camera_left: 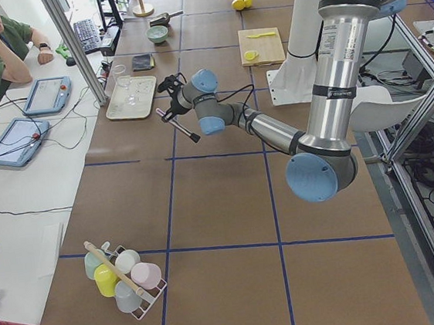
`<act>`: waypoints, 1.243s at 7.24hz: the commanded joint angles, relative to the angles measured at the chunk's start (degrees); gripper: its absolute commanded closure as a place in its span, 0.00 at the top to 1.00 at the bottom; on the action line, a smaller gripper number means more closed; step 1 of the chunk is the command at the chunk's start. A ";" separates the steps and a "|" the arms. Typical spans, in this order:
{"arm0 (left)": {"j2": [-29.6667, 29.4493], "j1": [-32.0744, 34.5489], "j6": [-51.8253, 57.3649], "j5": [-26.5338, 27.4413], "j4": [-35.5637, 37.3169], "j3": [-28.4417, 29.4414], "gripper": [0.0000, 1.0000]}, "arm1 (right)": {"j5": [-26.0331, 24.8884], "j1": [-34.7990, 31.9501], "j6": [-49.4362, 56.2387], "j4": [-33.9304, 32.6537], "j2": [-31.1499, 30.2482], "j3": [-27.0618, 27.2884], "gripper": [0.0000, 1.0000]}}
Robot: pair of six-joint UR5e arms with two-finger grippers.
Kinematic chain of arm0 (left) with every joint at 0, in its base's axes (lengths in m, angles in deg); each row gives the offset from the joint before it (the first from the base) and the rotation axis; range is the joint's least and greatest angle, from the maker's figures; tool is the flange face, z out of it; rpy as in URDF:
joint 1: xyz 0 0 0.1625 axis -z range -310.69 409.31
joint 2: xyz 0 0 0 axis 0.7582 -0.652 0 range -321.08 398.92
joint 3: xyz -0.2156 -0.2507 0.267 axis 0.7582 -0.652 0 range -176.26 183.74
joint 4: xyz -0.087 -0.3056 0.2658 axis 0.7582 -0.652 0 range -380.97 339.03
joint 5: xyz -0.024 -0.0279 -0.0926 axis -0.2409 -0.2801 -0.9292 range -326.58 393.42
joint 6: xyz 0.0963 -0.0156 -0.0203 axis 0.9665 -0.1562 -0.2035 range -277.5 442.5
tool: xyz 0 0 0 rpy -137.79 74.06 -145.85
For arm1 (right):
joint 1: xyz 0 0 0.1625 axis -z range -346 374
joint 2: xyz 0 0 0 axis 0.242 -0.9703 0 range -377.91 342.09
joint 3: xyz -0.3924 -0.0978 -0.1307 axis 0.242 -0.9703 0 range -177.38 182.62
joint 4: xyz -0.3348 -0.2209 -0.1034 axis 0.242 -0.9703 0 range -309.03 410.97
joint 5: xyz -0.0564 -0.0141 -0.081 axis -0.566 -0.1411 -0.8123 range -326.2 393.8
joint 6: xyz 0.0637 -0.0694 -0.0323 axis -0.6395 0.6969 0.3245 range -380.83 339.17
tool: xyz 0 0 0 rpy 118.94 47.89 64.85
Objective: Squeeze lemon into cup
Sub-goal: 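Lift the muddler with the left gripper and carry it toward the cup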
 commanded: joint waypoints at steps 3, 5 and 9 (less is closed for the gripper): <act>-7.21 -4.44 -4.51 0.74 -31.28 5.47 0.00 | -0.20 -0.09 0.02 0.00 -0.07 -0.35 1.00; -14.32 -16.87 -4.25 17.77 -39.18 8.69 0.00 | -0.20 -0.70 0.02 0.00 -0.07 -0.35 1.00; -22.17 -21.16 -1.28 25.34 -39.66 17.92 0.00 | -0.20 -0.97 -0.07 0.00 0.11 -0.35 1.00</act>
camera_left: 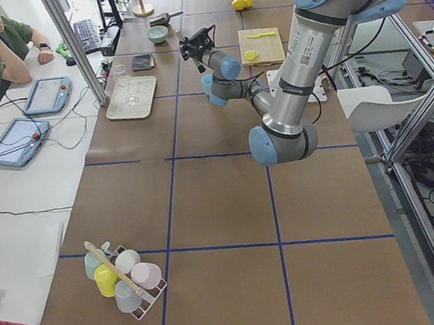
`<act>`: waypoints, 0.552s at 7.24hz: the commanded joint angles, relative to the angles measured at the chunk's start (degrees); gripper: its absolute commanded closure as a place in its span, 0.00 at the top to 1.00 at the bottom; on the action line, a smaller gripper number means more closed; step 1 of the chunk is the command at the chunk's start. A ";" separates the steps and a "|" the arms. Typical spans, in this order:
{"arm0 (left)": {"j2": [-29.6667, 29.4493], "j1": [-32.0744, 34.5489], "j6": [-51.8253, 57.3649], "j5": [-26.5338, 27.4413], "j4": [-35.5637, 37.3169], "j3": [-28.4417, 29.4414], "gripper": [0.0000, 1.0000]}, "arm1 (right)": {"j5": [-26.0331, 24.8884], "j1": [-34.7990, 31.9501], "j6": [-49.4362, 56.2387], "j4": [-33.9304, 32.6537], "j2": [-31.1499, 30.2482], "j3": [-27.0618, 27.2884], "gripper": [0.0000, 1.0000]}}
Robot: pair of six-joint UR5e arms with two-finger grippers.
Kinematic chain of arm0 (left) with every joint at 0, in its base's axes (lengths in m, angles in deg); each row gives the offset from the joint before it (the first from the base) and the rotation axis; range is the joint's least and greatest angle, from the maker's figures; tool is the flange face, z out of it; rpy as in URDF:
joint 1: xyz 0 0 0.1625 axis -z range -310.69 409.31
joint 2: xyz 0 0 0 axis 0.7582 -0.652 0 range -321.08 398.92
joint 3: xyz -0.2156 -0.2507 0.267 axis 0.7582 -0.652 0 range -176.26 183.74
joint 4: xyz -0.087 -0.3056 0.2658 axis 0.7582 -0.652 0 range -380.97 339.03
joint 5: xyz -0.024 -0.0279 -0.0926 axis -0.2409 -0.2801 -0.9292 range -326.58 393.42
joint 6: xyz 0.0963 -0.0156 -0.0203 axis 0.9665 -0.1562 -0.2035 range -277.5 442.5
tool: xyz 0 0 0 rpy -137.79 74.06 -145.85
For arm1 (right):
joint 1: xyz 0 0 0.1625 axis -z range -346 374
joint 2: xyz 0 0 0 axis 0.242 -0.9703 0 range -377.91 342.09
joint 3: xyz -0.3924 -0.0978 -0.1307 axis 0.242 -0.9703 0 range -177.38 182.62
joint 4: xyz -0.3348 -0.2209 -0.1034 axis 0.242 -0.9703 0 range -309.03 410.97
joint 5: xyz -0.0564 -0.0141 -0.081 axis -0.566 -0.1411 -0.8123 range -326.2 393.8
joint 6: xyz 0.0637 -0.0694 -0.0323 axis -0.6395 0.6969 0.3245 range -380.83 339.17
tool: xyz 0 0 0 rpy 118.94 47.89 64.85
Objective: Squeeze lemon into cup
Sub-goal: 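Lower the muddler into the blue cup and stir with the left gripper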
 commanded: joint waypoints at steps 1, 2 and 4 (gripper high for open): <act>-3.23 -1.84 2.97 2.96 -0.16 5.24 0.00 | 0.00 -0.20 0.00 0.00 0.07 0.00 1.00; -3.51 -2.90 3.24 3.24 -0.08 5.87 0.00 | 0.00 -0.29 0.00 0.00 0.07 0.00 1.00; -3.86 -5.19 3.25 7.18 -0.07 8.32 0.00 | 0.00 -0.38 0.00 0.00 0.07 0.00 1.00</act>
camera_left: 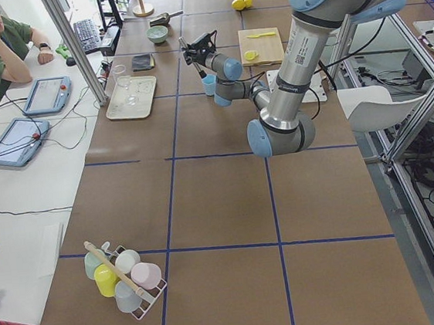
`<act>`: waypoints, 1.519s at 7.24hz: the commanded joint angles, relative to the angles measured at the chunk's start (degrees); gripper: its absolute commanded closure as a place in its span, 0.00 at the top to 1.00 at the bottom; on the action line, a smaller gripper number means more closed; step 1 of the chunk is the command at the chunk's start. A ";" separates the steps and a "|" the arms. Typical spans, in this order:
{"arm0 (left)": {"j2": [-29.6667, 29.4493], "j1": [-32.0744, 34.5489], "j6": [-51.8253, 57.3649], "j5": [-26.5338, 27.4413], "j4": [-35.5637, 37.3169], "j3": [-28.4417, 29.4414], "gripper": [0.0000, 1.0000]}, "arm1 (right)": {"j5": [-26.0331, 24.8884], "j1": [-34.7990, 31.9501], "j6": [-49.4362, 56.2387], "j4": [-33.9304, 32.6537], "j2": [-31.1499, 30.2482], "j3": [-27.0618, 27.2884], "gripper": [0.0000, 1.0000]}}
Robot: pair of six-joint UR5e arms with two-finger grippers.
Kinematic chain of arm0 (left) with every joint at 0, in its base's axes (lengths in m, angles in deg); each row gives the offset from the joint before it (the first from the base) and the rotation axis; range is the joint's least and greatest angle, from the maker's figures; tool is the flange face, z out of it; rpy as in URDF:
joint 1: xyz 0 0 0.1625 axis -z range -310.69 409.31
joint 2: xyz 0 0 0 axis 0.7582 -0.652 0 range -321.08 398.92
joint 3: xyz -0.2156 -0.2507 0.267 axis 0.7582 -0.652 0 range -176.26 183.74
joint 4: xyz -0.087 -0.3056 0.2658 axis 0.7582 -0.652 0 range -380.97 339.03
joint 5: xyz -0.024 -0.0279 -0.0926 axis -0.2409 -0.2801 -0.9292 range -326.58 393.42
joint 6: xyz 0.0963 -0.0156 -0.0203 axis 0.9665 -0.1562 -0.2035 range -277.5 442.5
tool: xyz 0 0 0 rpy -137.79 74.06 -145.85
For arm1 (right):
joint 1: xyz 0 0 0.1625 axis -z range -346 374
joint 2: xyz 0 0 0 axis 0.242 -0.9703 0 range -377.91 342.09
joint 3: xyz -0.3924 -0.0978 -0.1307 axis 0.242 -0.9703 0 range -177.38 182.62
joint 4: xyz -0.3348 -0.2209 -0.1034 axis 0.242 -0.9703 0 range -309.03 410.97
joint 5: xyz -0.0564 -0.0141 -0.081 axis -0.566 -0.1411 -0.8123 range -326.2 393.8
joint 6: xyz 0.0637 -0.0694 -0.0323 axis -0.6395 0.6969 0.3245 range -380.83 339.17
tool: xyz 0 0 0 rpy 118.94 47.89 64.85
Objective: Squeeze lemon into cup
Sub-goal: 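Lower the muddler into the blue cup and stir with the left gripper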
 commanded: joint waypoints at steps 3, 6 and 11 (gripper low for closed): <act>-2.07 -2.27 0.28 3.06 0.09 3.10 0.00 | 0.00 -0.40 0.09 0.00 -0.08 0.00 1.00; -2.70 -3.94 0.28 5.52 0.10 4.87 0.00 | -0.09 -0.58 0.09 0.00 0.00 -0.09 1.00; -2.61 -5.79 0.54 7.90 0.18 7.68 0.00 | -0.09 -0.50 0.09 0.00 -0.09 -0.09 1.00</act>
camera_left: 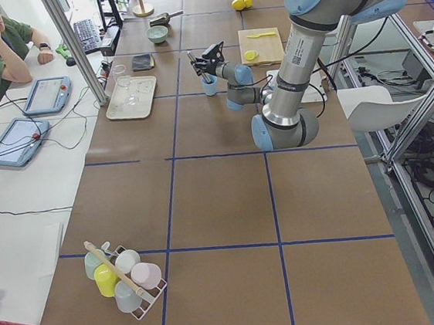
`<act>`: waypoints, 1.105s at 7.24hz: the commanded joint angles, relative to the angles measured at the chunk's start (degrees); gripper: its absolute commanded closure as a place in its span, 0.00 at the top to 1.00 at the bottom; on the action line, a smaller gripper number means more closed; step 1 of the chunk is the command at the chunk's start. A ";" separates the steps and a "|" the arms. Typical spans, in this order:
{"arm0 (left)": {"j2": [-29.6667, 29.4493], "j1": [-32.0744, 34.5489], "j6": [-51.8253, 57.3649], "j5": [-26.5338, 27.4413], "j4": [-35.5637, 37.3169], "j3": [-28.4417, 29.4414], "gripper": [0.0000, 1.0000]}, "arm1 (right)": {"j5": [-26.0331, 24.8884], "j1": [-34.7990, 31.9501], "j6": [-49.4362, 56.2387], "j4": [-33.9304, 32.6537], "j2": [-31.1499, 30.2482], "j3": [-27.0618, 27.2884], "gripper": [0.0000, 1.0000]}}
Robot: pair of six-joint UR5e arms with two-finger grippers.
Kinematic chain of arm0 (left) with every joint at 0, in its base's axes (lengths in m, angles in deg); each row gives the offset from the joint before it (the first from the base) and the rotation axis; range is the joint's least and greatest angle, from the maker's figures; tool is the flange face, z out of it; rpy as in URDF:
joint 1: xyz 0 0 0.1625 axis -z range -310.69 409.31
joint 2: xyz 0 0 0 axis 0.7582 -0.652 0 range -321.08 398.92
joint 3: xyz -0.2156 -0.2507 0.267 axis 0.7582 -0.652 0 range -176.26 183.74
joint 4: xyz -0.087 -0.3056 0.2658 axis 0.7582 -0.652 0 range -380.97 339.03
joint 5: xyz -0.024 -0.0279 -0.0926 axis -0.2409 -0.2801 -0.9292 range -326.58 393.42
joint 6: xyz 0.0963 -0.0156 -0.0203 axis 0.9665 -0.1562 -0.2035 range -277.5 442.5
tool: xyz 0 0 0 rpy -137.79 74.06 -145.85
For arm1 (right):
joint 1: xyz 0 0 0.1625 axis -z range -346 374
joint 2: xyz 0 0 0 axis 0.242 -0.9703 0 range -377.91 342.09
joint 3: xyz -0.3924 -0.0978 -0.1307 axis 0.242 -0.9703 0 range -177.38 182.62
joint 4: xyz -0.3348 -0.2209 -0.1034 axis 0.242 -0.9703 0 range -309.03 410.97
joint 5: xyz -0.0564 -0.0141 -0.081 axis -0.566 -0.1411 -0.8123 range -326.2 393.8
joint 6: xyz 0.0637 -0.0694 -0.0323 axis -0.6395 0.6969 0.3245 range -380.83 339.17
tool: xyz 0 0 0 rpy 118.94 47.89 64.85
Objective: Squeeze lemon into cup
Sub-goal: 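Lower the muddler into the blue cup and stir with the left gripper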
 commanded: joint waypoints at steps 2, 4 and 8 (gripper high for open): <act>-0.05 -0.07 0.02 -0.09 0.00 -1.74 0.00 | 0.09 -0.02 0.00 0.02 0.00 0.00 1.00; 0.29 0.28 4.13 -0.53 -0.09 -7.70 0.00 | 0.08 0.07 0.00 0.02 0.00 -0.09 1.00; 5.73 5.54 4.24 -2.36 13.10 -16.40 0.00 | 0.09 0.07 0.00 0.02 -0.18 -0.18 1.00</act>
